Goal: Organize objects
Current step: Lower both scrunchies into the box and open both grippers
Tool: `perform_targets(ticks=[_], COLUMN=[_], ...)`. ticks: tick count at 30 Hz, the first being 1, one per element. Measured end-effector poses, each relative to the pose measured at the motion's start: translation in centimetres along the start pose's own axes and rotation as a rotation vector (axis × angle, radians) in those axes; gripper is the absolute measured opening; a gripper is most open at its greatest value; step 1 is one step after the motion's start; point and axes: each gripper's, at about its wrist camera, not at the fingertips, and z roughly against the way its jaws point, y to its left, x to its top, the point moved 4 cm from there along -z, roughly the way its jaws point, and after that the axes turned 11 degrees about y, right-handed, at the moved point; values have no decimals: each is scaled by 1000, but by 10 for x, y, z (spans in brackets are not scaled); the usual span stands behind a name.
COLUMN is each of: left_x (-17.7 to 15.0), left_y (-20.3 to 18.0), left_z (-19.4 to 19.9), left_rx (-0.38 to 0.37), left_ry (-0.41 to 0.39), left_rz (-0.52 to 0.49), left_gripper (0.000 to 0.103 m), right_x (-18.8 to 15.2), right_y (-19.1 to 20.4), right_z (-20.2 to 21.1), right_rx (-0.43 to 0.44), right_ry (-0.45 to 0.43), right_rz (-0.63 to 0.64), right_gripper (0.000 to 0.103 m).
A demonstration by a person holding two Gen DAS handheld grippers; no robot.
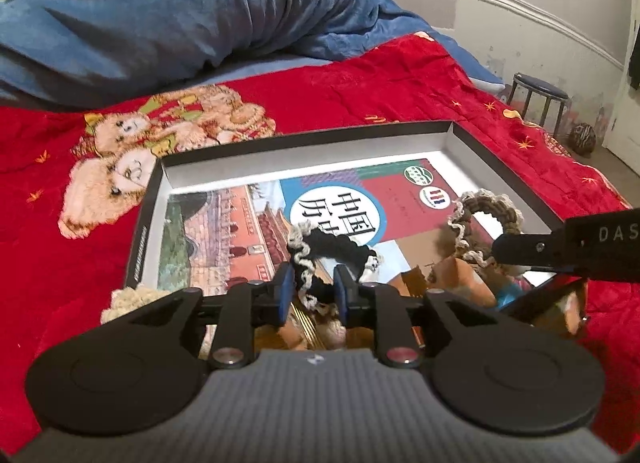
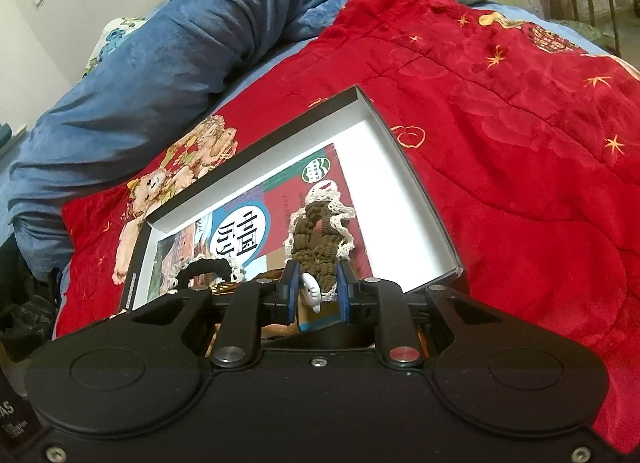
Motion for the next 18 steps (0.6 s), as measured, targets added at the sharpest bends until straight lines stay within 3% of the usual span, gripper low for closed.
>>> perform_targets(ticks=[5, 18], left_x=[0, 1], left_y=[-3, 3], left_z=[4, 12], left_rx=[8, 28], left_ry=[-24, -61], left_rz=[-19, 3], left_gripper=[56, 64], right_x=[1, -1], right_y=[-1, 6], right_z=[0, 2], right_rx=[-7, -27], right_ry=[-1, -9], right_rz=[-10, 20], right_gripper=[20, 26])
